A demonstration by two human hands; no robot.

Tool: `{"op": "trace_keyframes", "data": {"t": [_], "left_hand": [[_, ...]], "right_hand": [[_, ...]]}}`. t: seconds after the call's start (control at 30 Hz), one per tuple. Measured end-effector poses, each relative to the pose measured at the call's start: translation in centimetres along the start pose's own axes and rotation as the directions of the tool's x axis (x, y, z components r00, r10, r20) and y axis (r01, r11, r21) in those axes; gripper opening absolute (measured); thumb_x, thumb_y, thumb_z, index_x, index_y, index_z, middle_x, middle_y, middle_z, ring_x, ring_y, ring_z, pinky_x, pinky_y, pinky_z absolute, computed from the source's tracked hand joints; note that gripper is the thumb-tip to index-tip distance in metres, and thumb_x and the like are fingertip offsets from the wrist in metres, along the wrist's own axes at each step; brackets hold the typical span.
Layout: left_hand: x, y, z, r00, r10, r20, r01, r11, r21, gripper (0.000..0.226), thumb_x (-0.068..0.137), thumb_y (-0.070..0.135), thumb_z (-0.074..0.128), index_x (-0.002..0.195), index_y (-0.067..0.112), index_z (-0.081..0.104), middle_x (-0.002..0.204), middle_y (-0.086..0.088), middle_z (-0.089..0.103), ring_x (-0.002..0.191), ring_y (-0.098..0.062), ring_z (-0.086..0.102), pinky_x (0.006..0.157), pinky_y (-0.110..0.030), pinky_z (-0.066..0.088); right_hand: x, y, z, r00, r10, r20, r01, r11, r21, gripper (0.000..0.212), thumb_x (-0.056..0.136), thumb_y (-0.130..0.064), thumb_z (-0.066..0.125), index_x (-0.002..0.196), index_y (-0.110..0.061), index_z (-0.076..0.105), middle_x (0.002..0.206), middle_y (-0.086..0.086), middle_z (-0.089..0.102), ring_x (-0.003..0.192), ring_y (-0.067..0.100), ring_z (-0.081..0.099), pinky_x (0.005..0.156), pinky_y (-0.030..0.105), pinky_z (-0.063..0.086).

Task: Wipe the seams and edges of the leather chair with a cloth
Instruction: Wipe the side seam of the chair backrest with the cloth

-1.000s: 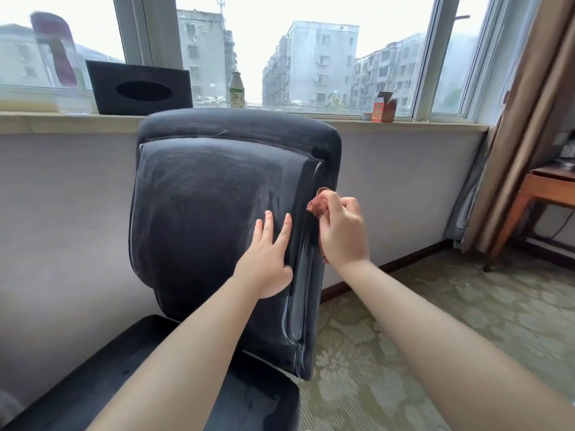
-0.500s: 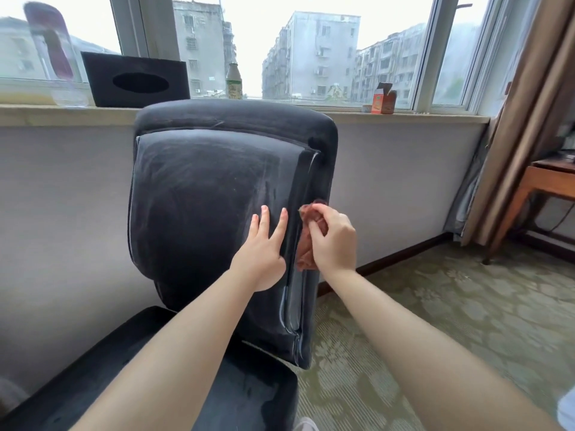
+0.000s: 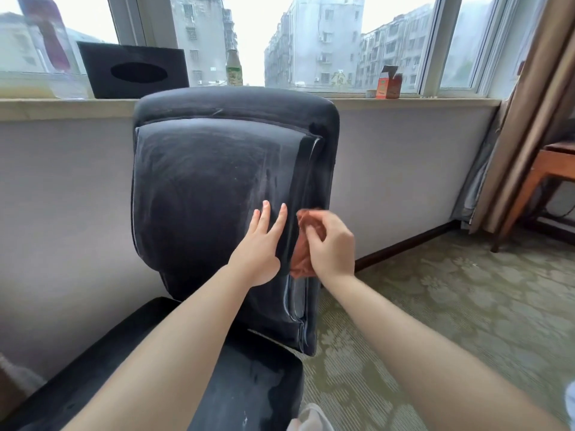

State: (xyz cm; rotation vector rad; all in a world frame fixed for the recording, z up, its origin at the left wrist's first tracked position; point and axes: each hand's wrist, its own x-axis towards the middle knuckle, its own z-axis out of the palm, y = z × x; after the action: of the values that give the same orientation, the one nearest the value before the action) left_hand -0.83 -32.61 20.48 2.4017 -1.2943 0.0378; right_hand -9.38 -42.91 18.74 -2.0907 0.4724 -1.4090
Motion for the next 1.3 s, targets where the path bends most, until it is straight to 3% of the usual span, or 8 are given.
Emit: {"op": "trace_keyframes", "data": {"t": [0.13,0.27,0.47,0.6,0.83,1.0,1.13,1.3], "left_hand": [[-0.1,-0.3,-0.2,1.0,0.007,0.012,-0.007,1.0,-0.009,0.101,0.078,-0.012,0.041,0.147,0.036,-0.014,0.155,0.008,-0.025,0.144,-0.016,-0.017,0.086,-0.026,0.045],[0.0,-0.4,-0.2,1.0,0.014,0.01,-0.014,1.0,-0.015,0.1,0.077,-0.014,0.039,0.148,0.034,-0.012,0.156,0.008,-0.022,0.145,-0.015,-0.015,0.076,-0.021,0.039],[-0.2,-0.8,-0.5,1.0,0.003,0.015,-0.003,1.0,-0.025,0.093,0.078,-0.015,0.036,0.151,0.025,-0.007,0.157,0.011,-0.017,0.146,-0.013,-0.01,0.095,-0.02,0.035],[-0.3,-0.6,-0.7,1.0,-0.003,0.029,0.004,1.0,-0.031,0.09,0.08,-0.013,0.036,0.151,0.023,-0.007,0.157,0.01,-0.017,0.146,-0.014,-0.009,0.105,-0.024,0.03],[-0.1,-0.8,-0.7,1.0,-0.005,0.016,0.005,1.0,-0.011,0.091,0.08,-0.013,0.038,0.151,0.025,-0.006,0.156,0.011,-0.017,0.146,-0.013,-0.009,0.103,-0.024,0.033],[-0.7,-0.5,-0.6,0.997,-0.036,-0.062,0.037,0.999,0.018,0.076,0.091,0.016,0.047,0.152,0.022,0.001,0.159,0.008,-0.007,0.146,-0.015,0.002,0.111,-0.041,0.033],[-0.3,0.8,-1.5,0.985,-0.044,-0.17,0.042,0.999,-0.017,0.075,0.091,0.033,0.052,0.151,0.026,0.008,0.156,0.004,0.012,0.14,-0.018,0.024,0.103,-0.041,0.041],[0.3,2.5,-2.4,0.98,-0.046,-0.191,0.033,0.997,-0.071,0.082,0.088,0.032,0.06,0.151,0.029,0.006,0.158,0.006,0.004,0.145,-0.016,0.007,0.109,-0.043,0.036]], "right_hand": [[2.0,-0.9,0.4,1.0,0.015,0.007,-0.015,1.0,-0.003,0.01,0.087,-0.013,0.064,0.095,-0.015,0.069,0.097,-0.003,0.066,0.084,0.003,0.055,0.076,0.006,0.039],[-3.1,0.6,2.0,0.998,0.049,0.047,-0.049,0.999,-0.001,0.016,0.084,-0.002,0.061,0.092,-0.014,0.069,0.099,-0.005,0.064,0.09,0.013,0.061,0.081,0.02,0.048],[-2.2,-0.1,1.5,0.992,0.104,0.077,-0.103,0.994,-0.023,0.012,0.087,-0.006,0.06,0.09,-0.015,0.067,0.096,-0.003,0.062,0.081,0.003,0.053,0.072,0.0,0.036],[1.1,-1.4,1.1,0.995,0.103,-0.003,-0.103,0.995,-0.003,0.005,0.088,-0.011,0.062,0.092,-0.014,0.064,0.095,-0.001,0.063,0.083,0.008,0.056,0.076,0.016,0.045],[-3.1,-0.4,1.2,0.982,0.123,0.14,-0.117,0.992,-0.052,0.014,0.087,-0.005,0.059,0.092,-0.018,0.065,0.097,-0.006,0.064,0.091,0.011,0.059,0.082,0.026,0.052],[-1.2,-1.1,-0.8,0.991,0.12,0.06,-0.119,0.992,-0.033,0.015,0.087,-0.005,0.06,0.091,-0.018,0.067,0.089,-0.016,0.058,0.088,0.004,0.053,0.079,0.007,0.039],[-0.6,-1.7,-2.0,0.991,0.131,0.033,-0.13,0.991,-0.034,0.017,0.088,-0.004,0.058,0.093,-0.017,0.067,0.095,-0.008,0.066,0.095,0.01,0.056,0.085,0.018,0.043],[0.1,-1.8,-3.4,0.992,0.123,0.002,-0.123,0.992,-0.024,0.017,0.087,-0.004,0.06,0.094,-0.018,0.067,0.098,-0.005,0.067,0.097,0.013,0.059,0.089,0.027,0.05]]}}
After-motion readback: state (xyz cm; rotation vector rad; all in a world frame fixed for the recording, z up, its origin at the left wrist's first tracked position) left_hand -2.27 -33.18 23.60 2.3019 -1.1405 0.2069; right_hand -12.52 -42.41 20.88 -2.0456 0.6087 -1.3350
